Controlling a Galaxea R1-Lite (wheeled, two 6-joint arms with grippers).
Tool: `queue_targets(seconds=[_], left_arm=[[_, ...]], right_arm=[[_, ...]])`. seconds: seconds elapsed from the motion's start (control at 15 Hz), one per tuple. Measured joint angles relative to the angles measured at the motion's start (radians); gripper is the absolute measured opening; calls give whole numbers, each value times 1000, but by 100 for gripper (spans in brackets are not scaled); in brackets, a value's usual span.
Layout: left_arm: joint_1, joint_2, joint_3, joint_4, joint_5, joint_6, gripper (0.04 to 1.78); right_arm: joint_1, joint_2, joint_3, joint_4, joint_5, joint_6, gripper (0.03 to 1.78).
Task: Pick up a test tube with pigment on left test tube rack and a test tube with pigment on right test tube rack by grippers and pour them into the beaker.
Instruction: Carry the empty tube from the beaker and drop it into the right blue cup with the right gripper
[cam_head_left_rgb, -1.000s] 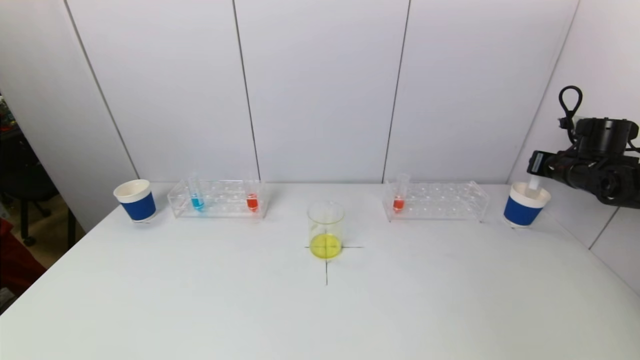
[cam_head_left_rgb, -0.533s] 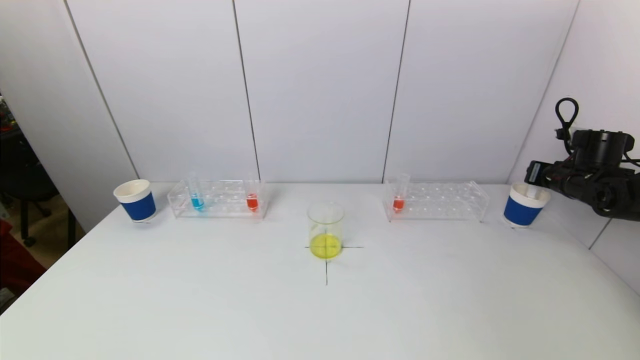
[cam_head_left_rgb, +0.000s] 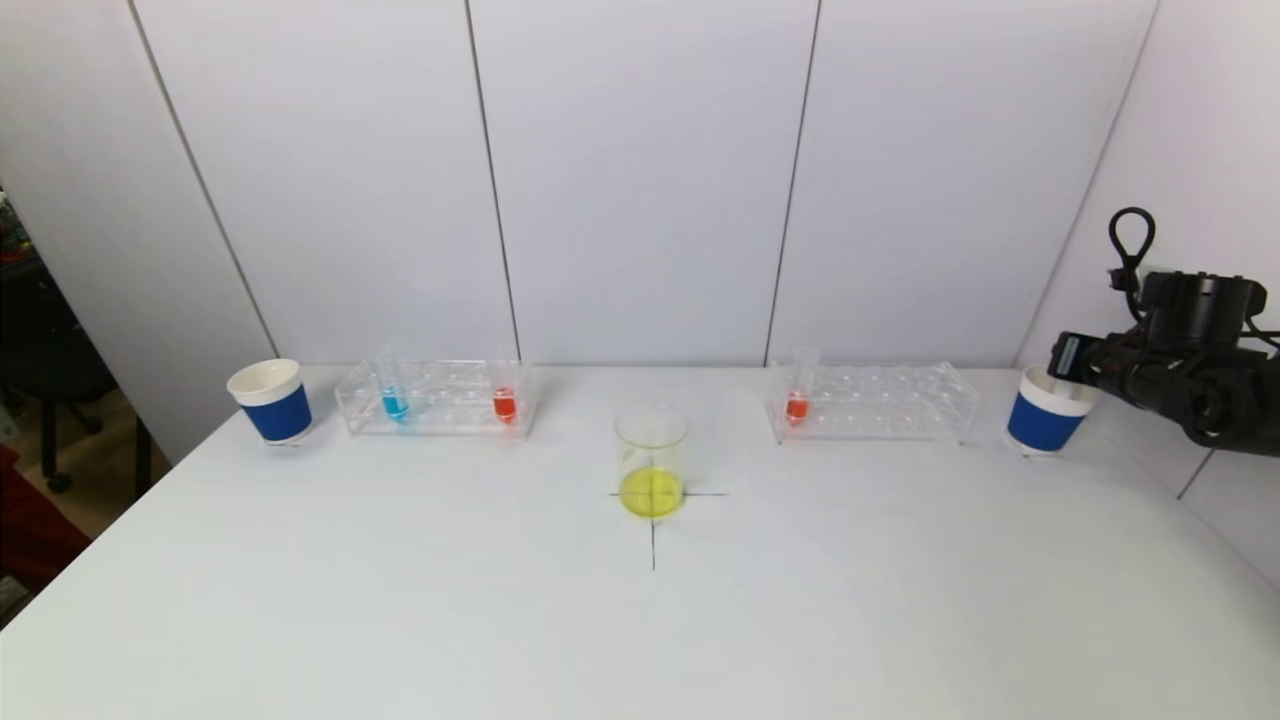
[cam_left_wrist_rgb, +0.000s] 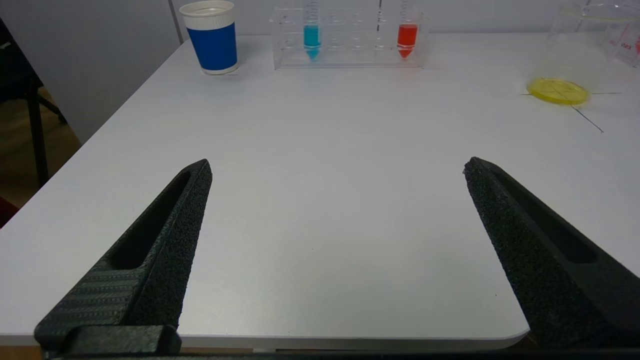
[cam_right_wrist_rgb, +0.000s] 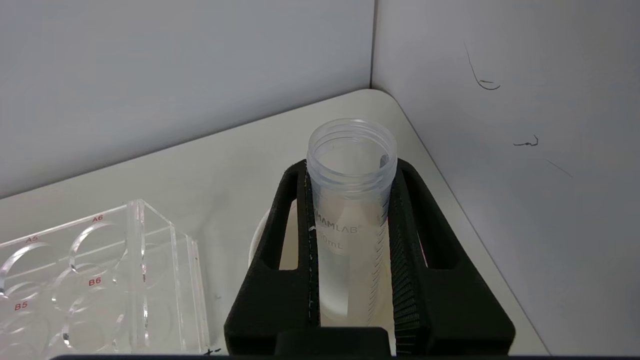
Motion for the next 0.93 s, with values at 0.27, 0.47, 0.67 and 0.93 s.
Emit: queue_targets(seconds=[0.27,0.47,0.67,0.93], left_arm=[[0,0,0,0,0,0,176],[0,0,0,0,0,0,176],[0,0,0,0,0,0,176],[0,0,0,0,0,0,176]], right_arm=[[1,0,3,0,0,0,46],[1,0,4,0,0,0,46],[0,0,4,0,0,0,47],[0,0,4,1,0,0,70]])
